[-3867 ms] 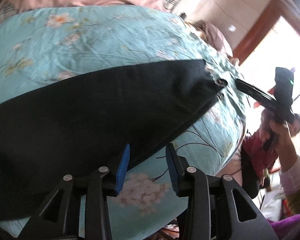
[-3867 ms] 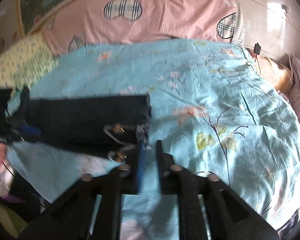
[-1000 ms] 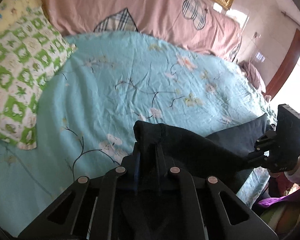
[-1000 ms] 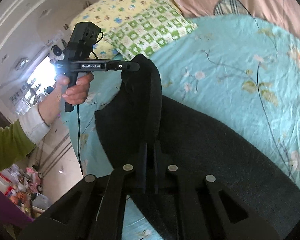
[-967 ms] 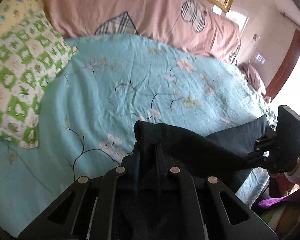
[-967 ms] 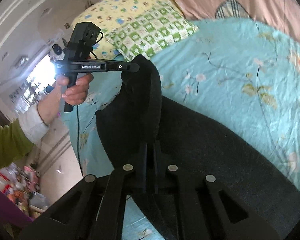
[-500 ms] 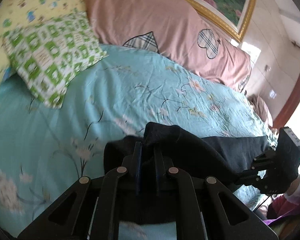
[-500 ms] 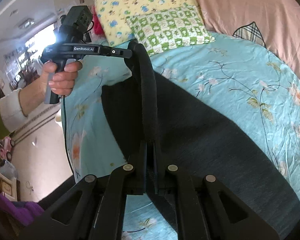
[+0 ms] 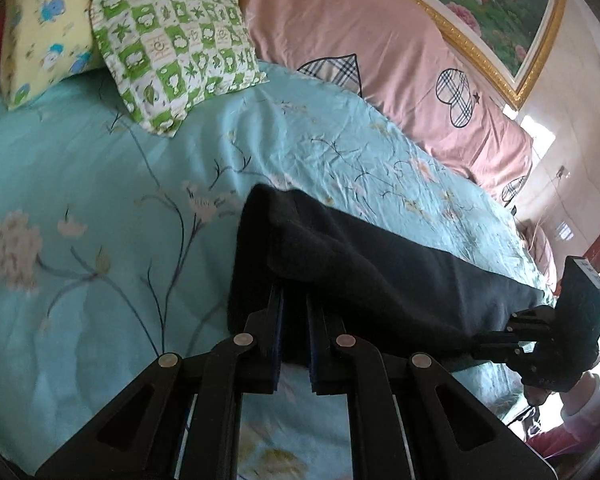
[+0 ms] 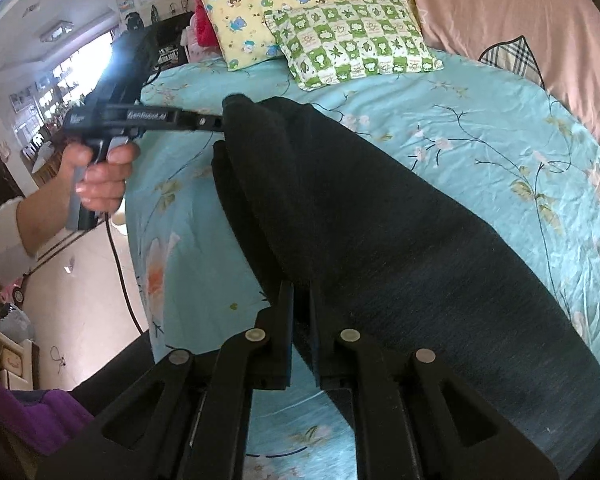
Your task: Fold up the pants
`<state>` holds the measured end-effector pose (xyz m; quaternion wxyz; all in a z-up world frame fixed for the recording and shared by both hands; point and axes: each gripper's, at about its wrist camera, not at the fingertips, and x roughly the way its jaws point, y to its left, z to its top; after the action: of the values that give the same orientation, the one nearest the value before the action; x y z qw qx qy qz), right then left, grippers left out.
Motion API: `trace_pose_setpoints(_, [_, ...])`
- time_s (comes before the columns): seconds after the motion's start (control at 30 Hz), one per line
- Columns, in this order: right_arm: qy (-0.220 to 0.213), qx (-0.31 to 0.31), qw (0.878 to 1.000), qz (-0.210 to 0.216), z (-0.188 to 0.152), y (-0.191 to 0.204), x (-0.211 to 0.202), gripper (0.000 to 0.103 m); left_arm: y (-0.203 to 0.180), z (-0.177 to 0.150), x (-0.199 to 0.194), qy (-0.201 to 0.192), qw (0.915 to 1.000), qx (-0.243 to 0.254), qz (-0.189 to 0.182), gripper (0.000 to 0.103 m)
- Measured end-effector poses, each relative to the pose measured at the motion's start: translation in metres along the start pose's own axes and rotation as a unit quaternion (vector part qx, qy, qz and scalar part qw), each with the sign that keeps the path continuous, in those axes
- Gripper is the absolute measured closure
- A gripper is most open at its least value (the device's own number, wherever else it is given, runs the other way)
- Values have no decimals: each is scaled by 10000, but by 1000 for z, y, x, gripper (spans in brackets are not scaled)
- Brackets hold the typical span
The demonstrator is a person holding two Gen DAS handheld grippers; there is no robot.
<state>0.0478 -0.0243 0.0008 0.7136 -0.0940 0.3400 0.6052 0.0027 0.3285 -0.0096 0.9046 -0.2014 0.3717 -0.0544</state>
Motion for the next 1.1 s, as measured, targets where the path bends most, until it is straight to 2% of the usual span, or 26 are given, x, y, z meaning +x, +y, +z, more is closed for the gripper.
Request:
trace_pose_setpoints(0.07, [-46, 22, 9999, 137, -1, 0, -3, 93, -2, -5, -4, -1, 9999, -132, -15, 94])
trace_pose_setpoints(0.13, [-79, -13, 9995, 305, -2, 4, -5, 93, -3, -9, -7, 26, 9995, -324, 5, 87])
trace_pose_setpoints(0.2, [-68, -179, 9993, 306, -4, 12, -8, 93, -2, -12, -11, 9, 9980, -624, -4, 74])
trace_pose_setpoints(0.27, [-22, -194, 9995, 257, -4, 15, -8, 92, -3, -13, -15, -44, 9961, -876, 74, 52])
trace_pose_setpoints(0.33, [-24, -78, 9997, 251, -4, 12, -11, 72, -5, -12, -17, -94, 9934, -1128, 160, 47])
trace_pose_setpoints(0.37, [-94, -3, 9997, 238, -4, 10, -14, 53, -6, -12, -18, -100, 9921, -1231, 211, 47])
trace_pose_setpoints(0.4, [-181, 65, 9996, 222, -4, 7, -17, 47, -7, -11, -18, -106, 9908, -1323, 271, 47])
trace_pose_setpoints(0.47, [-310, 270, 9987, 286, -2, -2, -25, 47, -10, -9, -18, -101, 9872, -1523, 456, 41])
trace_pose_setpoints(0.63, [-615, 964, 9925, 428, 3, -32, -43, 47, -10, -5, -12, -66, 9739, -2155, 706, 40])
trace_pose_setpoints(0.8, [-896, 1625, 9814, 494, 1, -62, -57, 47, -13, -2, -6, 40, 9670, -2362, 958, 35])
trace_pose_setpoints(1.1, [-1007, 1983, 9746, 256, 2, -92, -66, 47, -9, -2, 9, 323, 9555, -2752, 1007, 34])
